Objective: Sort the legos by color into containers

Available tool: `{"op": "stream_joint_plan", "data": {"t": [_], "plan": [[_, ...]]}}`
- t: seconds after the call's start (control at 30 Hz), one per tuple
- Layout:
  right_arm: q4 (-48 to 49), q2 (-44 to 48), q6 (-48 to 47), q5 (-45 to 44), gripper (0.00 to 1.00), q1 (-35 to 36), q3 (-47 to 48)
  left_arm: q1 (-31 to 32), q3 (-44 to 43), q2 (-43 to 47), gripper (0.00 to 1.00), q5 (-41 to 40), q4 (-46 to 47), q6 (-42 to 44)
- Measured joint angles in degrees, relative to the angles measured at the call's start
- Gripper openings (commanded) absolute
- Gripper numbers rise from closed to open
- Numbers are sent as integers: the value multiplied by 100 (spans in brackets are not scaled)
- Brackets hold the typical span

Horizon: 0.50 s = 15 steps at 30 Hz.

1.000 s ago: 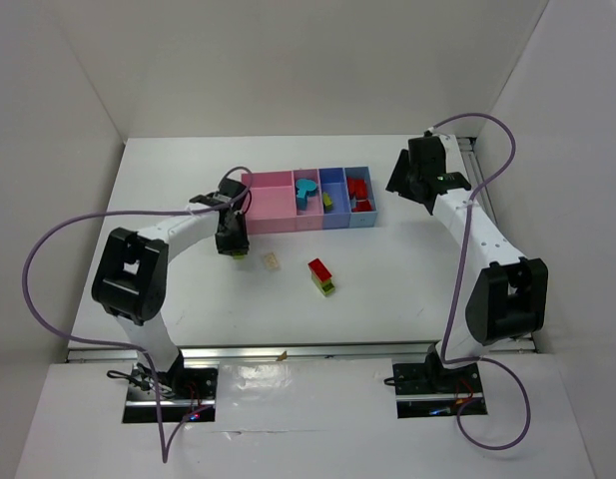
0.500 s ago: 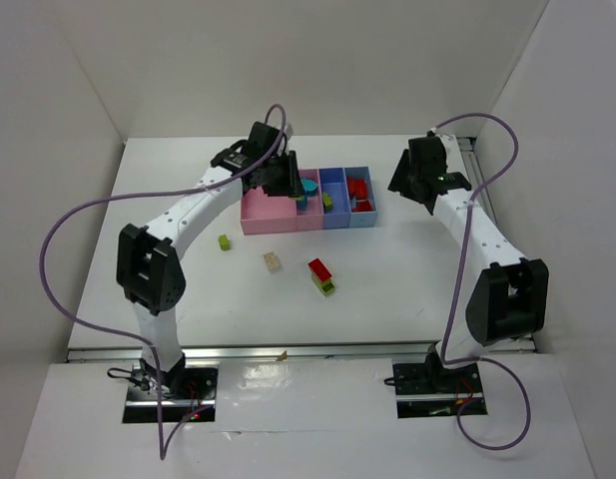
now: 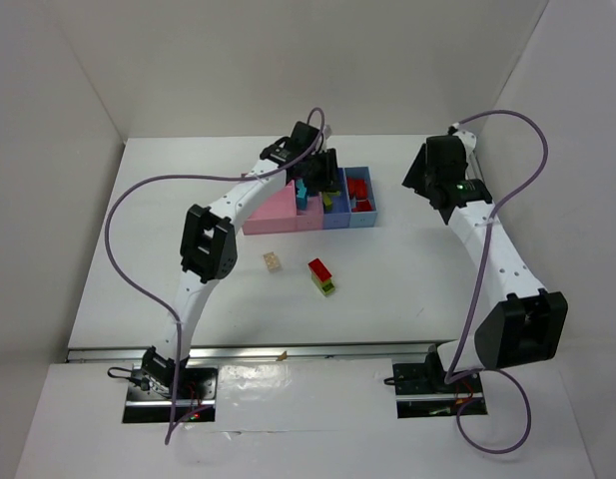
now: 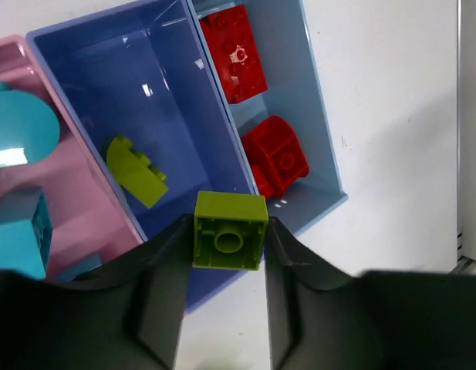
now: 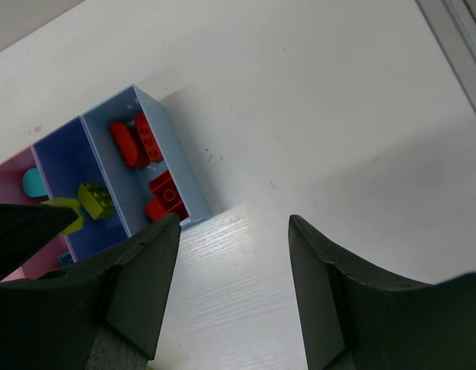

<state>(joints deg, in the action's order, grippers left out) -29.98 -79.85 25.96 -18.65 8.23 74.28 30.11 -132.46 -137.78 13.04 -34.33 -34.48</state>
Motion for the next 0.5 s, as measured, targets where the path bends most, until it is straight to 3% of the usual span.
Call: {"op": "stream_joint_plan", "data": {"t": [0.03,0.07,0.1,0.17,0.37,0.5], "plan": [[-22,35,0,-9,66,-20,0,0,-61,-79,61,33,15,-33],[-52,61,0,-24,66,-35,0,0,-74,-116,86,35,17,-61],[-85,68,0,-28,66,-44,0,0,-72,-136,90,37,13,-57],[-140,72,0,-42,66,-52,-7,0,-48,-140,96,37,50,-153],[-184,72,0,-42,66,-52,-15,-7,7,-20,97,-20,52,-153],[-164,68,0,-9,66,-52,-39,-37,1191,1073,100,-566,-37,26]]}}
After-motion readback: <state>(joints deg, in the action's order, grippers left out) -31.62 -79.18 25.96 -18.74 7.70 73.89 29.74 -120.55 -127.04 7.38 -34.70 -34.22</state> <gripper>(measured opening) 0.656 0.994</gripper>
